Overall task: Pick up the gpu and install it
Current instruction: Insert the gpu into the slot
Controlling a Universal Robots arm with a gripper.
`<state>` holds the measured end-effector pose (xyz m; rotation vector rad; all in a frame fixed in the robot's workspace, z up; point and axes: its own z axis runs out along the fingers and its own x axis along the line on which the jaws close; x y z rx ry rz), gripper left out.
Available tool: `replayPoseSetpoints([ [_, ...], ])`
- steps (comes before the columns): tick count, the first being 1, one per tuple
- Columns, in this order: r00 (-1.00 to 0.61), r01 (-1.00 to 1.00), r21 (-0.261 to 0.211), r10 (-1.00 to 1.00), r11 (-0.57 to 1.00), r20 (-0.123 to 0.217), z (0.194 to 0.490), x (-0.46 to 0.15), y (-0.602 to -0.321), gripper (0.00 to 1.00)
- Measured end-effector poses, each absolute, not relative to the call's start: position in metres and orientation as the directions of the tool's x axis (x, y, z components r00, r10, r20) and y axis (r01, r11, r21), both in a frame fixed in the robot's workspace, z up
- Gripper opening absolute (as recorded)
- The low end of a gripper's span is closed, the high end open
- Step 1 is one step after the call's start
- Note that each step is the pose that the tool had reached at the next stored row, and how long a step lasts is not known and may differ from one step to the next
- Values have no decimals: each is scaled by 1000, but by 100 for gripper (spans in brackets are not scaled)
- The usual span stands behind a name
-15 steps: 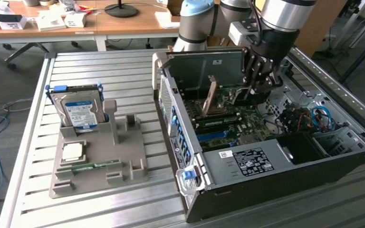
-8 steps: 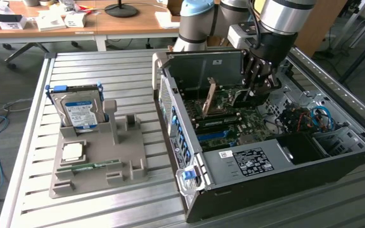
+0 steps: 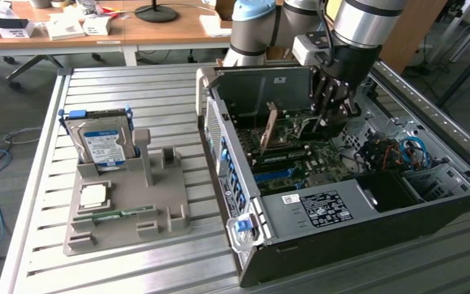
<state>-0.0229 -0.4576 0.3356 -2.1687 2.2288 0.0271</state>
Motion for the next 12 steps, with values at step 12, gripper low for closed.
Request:
replayPoseSetpoints([
  [12,-27,-1000,-10,-999,27,-35,326,-23,-458,26],
])
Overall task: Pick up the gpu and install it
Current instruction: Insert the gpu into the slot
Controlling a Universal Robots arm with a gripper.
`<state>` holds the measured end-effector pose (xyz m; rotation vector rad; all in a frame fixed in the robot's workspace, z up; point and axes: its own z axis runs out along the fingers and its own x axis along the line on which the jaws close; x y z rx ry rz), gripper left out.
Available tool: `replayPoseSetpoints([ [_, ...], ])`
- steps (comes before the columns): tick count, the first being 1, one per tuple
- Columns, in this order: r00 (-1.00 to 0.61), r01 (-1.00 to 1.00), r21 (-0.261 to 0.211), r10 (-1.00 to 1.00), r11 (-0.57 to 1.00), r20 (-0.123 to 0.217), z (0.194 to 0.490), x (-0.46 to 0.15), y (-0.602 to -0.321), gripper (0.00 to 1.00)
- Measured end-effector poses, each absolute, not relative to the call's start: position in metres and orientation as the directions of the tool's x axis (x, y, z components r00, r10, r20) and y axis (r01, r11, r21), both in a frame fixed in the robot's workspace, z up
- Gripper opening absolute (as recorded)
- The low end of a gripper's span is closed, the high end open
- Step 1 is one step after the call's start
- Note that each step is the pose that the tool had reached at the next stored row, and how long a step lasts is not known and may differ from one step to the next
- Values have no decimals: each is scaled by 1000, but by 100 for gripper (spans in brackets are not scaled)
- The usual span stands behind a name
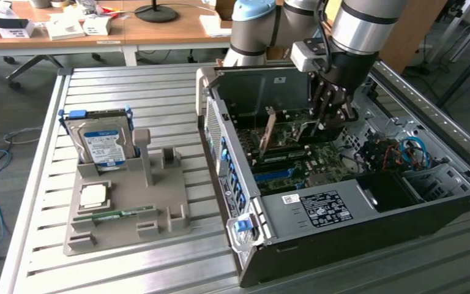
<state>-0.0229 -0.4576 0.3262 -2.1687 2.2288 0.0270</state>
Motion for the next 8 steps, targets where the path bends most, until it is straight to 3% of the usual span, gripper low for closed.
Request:
replayPoseSetpoints([
  [8,-27,-1000,-10,-999,27,-35,323,-23,-458,26],
])
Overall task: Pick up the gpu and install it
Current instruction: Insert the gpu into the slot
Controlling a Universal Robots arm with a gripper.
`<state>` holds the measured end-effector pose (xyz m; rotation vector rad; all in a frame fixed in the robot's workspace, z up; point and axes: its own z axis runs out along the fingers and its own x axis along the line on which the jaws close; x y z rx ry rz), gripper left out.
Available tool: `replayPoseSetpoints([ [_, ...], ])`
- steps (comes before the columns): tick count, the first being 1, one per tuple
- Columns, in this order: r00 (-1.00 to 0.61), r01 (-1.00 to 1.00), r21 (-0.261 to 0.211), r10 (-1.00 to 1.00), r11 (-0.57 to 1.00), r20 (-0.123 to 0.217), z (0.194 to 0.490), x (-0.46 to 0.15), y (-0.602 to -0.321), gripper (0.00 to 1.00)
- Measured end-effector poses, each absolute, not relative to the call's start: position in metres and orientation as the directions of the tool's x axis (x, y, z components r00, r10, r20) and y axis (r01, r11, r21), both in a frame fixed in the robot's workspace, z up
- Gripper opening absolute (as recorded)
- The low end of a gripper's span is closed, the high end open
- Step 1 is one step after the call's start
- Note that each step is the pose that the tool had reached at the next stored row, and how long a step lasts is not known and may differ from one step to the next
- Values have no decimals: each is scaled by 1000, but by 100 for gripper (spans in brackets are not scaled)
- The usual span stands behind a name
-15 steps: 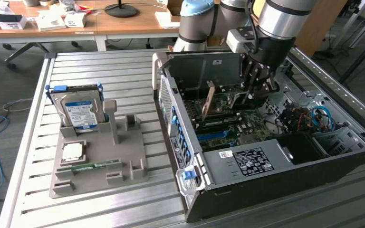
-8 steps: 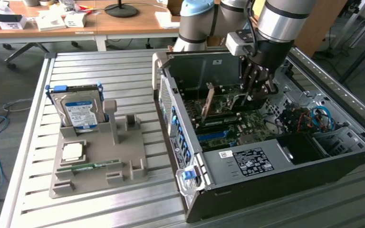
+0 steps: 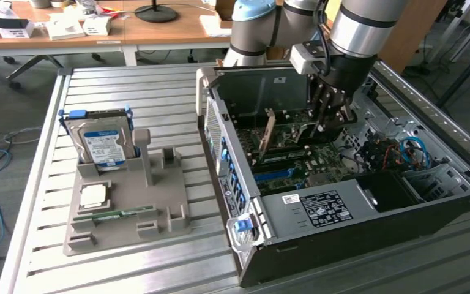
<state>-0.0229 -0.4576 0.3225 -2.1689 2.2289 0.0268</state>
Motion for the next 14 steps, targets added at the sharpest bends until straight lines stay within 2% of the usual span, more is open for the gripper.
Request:
replayPoseSetpoints([
  [14,-27,-1000,-10,-999,27,-35,320,-28,-458,26],
])
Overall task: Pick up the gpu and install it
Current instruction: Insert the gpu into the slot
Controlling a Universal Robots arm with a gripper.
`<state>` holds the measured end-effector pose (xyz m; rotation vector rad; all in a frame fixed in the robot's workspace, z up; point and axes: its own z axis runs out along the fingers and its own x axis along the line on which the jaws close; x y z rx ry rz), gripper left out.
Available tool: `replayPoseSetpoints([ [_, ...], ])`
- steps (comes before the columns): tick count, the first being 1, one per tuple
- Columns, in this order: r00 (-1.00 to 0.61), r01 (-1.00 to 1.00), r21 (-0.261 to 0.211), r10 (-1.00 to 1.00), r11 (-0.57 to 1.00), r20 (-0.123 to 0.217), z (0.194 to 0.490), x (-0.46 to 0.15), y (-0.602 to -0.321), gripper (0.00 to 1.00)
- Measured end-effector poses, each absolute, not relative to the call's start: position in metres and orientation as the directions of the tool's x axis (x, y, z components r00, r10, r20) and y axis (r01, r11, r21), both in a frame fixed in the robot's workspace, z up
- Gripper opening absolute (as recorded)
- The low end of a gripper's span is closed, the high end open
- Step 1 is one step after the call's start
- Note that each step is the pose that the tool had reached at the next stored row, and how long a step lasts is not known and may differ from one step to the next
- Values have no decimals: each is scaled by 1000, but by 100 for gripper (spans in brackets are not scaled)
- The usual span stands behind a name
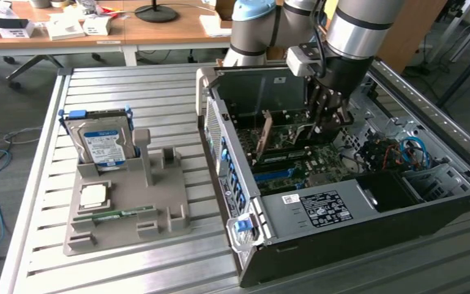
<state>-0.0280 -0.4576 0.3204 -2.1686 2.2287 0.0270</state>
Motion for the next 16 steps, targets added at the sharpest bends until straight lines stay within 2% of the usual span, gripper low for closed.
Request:
replayPoseSetpoints([
  [2,-27,-1000,-10,-999,27,-35,312,-28,-458,26],
  [16,-27,-1000,-10,-999,27,-35,312,-34,-458,26],
])
